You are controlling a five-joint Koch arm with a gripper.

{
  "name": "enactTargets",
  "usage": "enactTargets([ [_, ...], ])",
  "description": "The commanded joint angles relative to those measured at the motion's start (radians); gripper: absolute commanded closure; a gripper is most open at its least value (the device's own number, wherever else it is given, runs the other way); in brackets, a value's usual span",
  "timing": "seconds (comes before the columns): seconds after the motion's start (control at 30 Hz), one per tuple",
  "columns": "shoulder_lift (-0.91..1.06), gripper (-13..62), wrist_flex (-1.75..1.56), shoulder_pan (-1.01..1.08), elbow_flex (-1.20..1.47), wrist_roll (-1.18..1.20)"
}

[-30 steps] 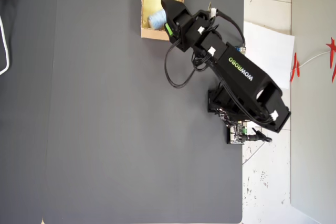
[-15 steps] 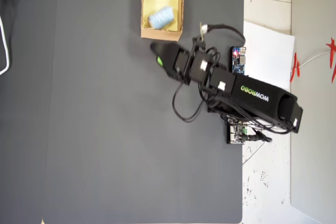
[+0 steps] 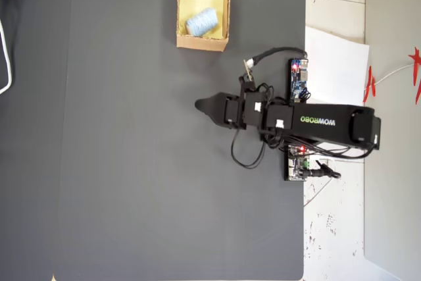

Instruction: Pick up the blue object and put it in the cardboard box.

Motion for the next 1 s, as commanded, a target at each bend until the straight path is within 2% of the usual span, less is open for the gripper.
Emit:
enactTargets([
  [0.0,0.087,15.3,-0.15,-0.034,0.011,0.074],
  [0.13,0.087,15.0,-0.166,-0.08,0.112,0.074],
  [0.43,0.084,14.8,0.184,-0.098,0.112,0.067],
  [0.97,0.08,15.2,0.201,-0.075,0.112,0.063],
])
